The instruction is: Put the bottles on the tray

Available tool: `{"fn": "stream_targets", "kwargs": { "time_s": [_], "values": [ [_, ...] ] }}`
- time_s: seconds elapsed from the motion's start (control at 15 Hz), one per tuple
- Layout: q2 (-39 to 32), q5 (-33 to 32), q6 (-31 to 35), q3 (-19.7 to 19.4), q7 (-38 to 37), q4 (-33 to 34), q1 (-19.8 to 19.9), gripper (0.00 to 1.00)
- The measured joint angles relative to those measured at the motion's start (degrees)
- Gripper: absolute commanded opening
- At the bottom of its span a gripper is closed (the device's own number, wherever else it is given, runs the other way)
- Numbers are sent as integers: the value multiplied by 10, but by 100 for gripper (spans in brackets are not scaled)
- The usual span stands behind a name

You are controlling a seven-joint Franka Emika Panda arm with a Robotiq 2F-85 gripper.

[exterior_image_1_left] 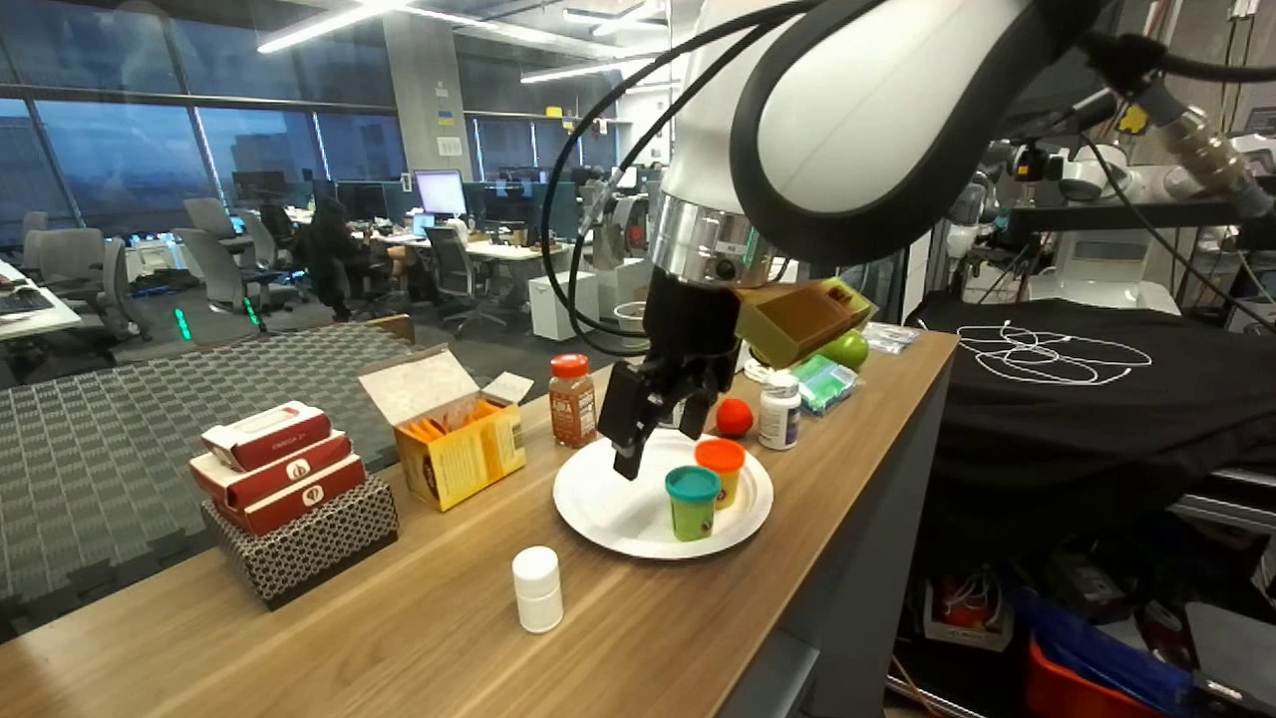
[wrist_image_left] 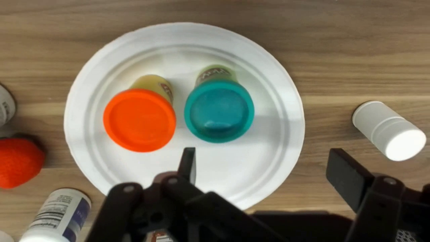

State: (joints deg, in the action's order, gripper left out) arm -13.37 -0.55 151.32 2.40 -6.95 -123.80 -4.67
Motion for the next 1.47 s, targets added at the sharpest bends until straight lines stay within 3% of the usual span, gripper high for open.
{"fn": "stream_targets", "kwargs": {
  "time_s": [0.27, 0.53, 0.8, 1.47],
  "values": [
    [0, 13, -28, 20, 5, 31, -1, 100],
    [-14, 49, -104, 50, 12, 77, -11, 100],
    [-43, 53, -167, 55, 2, 117, -33, 100],
    [-132, 40, -173, 52, -2, 175, -56, 100]
  ]
}}
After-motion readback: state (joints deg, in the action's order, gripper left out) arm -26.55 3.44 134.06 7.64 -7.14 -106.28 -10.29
